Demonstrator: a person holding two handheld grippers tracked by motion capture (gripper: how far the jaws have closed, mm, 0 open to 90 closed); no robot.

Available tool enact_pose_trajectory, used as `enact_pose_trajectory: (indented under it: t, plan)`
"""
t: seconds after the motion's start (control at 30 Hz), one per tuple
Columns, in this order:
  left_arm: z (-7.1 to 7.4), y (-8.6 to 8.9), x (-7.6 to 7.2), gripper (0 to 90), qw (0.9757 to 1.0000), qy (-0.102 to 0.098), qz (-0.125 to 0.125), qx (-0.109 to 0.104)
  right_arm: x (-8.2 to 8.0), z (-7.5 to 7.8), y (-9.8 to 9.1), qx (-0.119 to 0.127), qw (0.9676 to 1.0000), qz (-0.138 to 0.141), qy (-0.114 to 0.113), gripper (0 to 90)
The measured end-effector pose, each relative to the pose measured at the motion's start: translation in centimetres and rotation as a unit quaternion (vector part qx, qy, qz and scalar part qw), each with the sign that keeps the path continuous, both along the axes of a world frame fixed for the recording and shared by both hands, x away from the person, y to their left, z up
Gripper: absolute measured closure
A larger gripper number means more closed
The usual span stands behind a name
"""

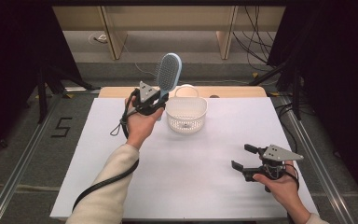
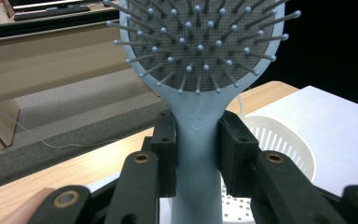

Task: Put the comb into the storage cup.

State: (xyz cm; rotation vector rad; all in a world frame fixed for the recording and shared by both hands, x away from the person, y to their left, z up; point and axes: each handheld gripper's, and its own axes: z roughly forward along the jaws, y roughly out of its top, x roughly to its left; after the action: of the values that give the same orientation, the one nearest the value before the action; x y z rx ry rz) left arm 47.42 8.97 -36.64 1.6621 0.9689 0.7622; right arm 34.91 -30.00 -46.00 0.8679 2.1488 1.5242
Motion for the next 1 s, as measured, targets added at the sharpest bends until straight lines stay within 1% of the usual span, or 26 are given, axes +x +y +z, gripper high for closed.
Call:
enact_pose_trajectory:
  t: [0.33,0.6,1.0]
  plan:
    - [-0.11,-0.31,0.28,69.9,1.0,0.001,-0.002,0.002,-0.01,0.01,-0.01,0.0,1.0,0.0,0.0,15.0]
    - [-0.14,-0.47,0.57,69.8,1.0,0.001,-0.002,-0.002,-0.01,0.01,-0.02,0.001,1.0,0.0,0.0,15.0]
    - [-0.23,-0.59,0.9,69.8,1.0,0.003,-0.003,0.0,-0.04,0.02,-0.01,0.0,1.0,0.0,0.001,15.0]
